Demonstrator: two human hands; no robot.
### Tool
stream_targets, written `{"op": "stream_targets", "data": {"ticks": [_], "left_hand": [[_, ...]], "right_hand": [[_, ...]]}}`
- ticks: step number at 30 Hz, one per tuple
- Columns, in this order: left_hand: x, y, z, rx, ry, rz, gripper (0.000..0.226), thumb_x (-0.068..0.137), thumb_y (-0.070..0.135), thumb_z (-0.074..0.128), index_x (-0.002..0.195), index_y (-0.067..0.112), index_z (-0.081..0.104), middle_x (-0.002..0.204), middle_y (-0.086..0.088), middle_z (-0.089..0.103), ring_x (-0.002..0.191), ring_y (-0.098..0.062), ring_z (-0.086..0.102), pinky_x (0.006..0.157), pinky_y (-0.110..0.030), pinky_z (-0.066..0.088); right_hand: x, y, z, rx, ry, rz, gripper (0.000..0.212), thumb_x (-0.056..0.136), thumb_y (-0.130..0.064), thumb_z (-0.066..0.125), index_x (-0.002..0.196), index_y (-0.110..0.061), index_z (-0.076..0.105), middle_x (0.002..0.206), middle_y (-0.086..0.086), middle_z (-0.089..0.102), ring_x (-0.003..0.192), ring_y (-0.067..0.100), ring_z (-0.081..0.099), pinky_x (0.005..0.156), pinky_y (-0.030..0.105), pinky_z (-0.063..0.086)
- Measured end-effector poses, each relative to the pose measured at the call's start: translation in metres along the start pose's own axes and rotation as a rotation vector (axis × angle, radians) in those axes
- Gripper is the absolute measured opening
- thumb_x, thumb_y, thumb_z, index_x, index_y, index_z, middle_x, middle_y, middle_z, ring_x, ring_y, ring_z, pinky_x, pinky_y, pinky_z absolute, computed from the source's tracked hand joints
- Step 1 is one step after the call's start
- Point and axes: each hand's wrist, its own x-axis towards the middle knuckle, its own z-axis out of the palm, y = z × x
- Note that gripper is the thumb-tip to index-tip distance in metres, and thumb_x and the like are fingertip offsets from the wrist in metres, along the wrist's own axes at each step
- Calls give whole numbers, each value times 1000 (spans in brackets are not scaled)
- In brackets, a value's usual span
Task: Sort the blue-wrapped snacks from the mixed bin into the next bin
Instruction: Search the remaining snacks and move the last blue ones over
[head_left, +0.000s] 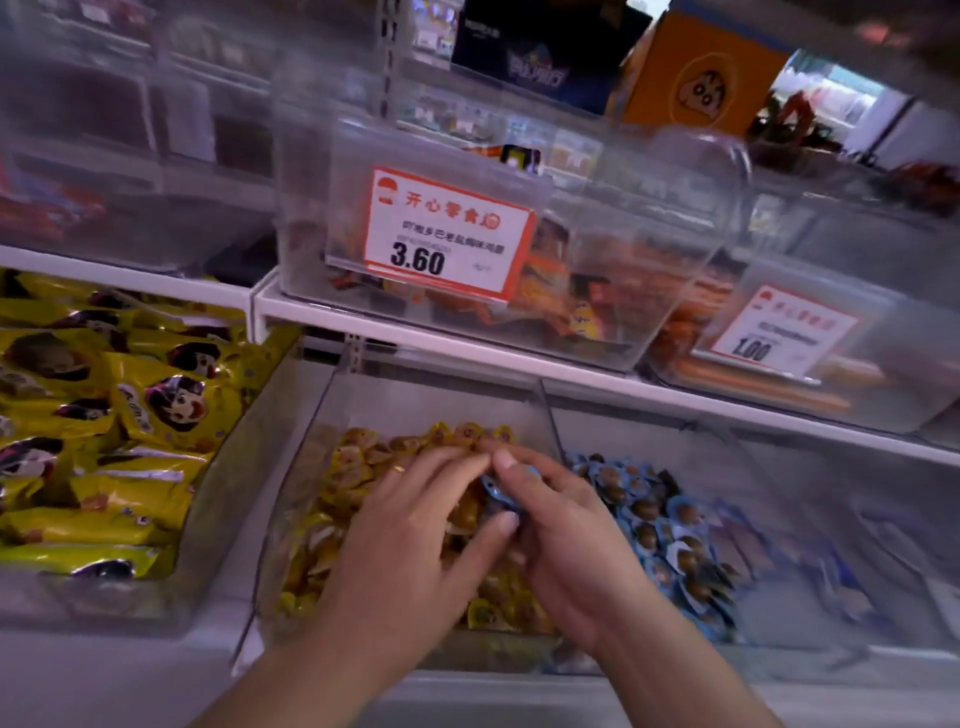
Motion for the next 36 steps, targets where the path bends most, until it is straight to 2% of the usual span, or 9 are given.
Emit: {"op": "stream_targets", "data": {"ticks": [5, 9, 12, 17, 20, 25, 30, 33, 36], "left_hand": [[0, -8, 17, -67, -143, -64, 49, 96, 68, 33, 140, 47, 41, 132, 42, 37, 124, 21, 36, 95, 2, 25], [6, -14, 22, 72, -258, -115, 49, 92, 63, 33, 129, 40, 57, 124, 27, 46, 116, -3, 52, 95, -26, 44], [10, -21, 17, 111, -278, -143, 38, 94, 54, 43, 126, 40, 59, 124, 23, 50, 118, -7, 52, 96, -31, 45], [20, -27, -3, 162, -62, -99, 24, 95, 33, 51, 114, 36, 66, 112, 17, 63, 108, -12, 58, 89, -35, 50], [21, -31, -23, 165, 90, -46, 24, 91, 28, 50, 105, 30, 69, 101, 17, 63, 98, -9, 58, 86, -34, 48], [11, -57, -49, 132, 268, -263, 29, 88, 9, 63, 110, 27, 67, 109, 15, 54, 101, -11, 57, 85, -26, 43], [1, -74, -38, 49, 100, -466, 52, 89, 17, 62, 133, 39, 48, 128, 18, 50, 99, 7, 47, 85, -16, 35], [8, -89, -37, -168, 106, -576, 46, 94, 19, 58, 132, 42, 47, 131, 19, 56, 114, 1, 56, 97, -21, 43], [13, -100, -41, -310, 155, -621, 41, 93, 15, 61, 116, 47, 52, 120, 20, 62, 106, 10, 58, 92, -13, 46]], "right_hand": [[7, -16, -84, -102, 210, -50, 17, 97, -17, 60, 96, -3, 68, 76, 8, 67, 57, 20, 61, 41, 25, 42], [44, -35, -159, -526, 467, -81, 31, 101, -29, 56, 122, -10, 66, 100, 6, 71, 81, 19, 71, 67, 31, 56], [58, -44, -195, -974, 469, -8, 38, 104, -26, 50, 136, -9, 58, 130, 14, 64, 98, 19, 65, 80, 30, 52], [41, -34, -143, -1102, 517, -331, 28, 94, -19, 48, 110, -22, 71, 109, 2, 73, 86, 16, 67, 80, 31, 56], [38, -19, -70, -1226, 260, -613, 32, 88, -24, 48, 107, -19, 72, 104, 1, 73, 93, 18, 66, 81, 29, 52], [107, 19, 11, -1373, -195, -372, 35, 99, -23, 50, 132, -20, 61, 134, 6, 62, 122, 24, 57, 99, 29, 42], [191, 57, 44, -1468, -334, -57, 48, 102, -34, 41, 148, -21, 43, 155, 8, 42, 138, 27, 43, 111, 35, 35], [211, 74, 58, -1533, -326, -5, 50, 99, -48, 32, 136, -22, 55, 148, 11, 49, 131, 31, 49, 107, 40, 37], [221, 78, 74, -1526, -379, 42, 65, 84, -57, 19, 116, -21, 64, 133, 13, 59, 119, 29, 56, 95, 37, 44]]}}
